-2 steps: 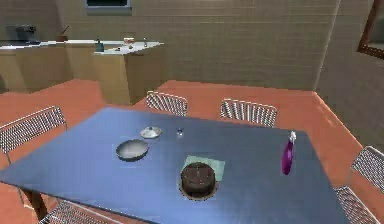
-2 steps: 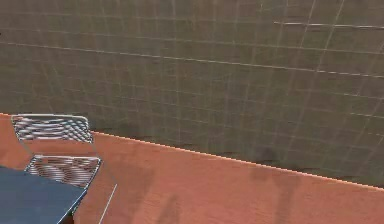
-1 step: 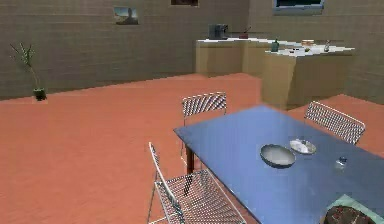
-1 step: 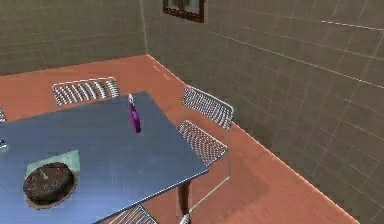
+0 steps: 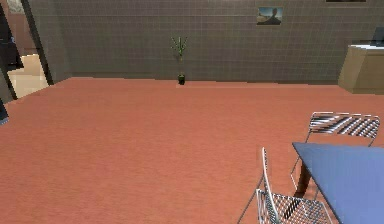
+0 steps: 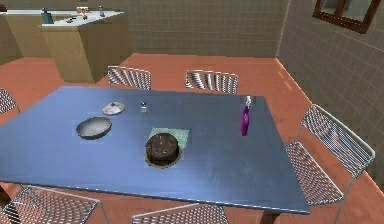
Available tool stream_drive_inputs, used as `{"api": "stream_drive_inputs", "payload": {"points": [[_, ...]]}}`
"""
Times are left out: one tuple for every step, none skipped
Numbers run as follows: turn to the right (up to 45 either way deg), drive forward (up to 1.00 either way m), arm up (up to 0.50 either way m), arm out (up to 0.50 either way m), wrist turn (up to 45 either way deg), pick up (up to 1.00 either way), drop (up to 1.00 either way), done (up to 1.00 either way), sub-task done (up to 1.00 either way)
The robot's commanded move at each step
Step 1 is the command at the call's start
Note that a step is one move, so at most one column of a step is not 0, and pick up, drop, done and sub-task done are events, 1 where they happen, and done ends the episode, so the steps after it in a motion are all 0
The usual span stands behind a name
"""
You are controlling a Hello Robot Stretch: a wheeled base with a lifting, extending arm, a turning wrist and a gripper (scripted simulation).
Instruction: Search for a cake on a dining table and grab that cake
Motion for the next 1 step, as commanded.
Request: {"api": "stream_drive_inputs", "payload": {"points": [[0.0,0.0,0.5,0.0,0.0,0.0,0.0,0.0,0.0]]}}
